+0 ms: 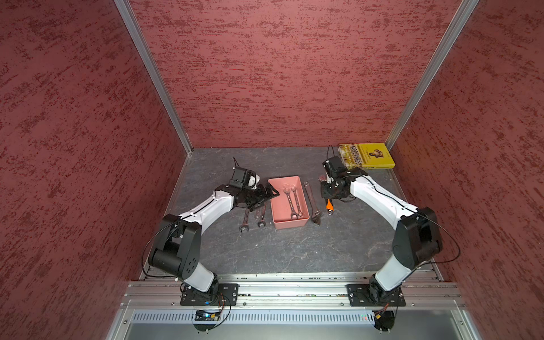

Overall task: Take out the wrench from the storage box
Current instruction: Pick up the wrench from the storage box, then place the wrench at the center of the board.

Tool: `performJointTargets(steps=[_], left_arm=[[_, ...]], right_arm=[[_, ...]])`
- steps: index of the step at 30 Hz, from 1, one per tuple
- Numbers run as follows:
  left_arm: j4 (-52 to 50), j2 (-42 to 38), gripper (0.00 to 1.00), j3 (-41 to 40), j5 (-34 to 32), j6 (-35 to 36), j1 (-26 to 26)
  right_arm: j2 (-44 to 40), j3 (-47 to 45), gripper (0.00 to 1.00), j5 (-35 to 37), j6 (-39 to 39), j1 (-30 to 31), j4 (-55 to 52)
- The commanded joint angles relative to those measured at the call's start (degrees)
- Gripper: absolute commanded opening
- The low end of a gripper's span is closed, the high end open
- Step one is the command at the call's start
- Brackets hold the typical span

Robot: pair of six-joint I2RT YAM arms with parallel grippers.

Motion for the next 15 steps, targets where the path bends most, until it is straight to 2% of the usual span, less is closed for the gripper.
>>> performJointTargets(steps=[1,8,15], left_arm=[[0.0,0.95,1.0,2.17,-0.46,0.22,-0.14],[-1.07,0.02,1.0,1.65,-1.45,0.18,-0.33],[-1.13,-0.57,1.0,0.96,-2.26,-0.06,-0.42]], right_arm=[[0.48,-3.01,0.0,-4.16,-6.68,-3.02,7.79],[6.63,-3.78,0.0,-7.43,-8.03,-7.12,11.65],[10.97,-3.2,0.01,-10.15,-6.58,-7.2,13.58]])
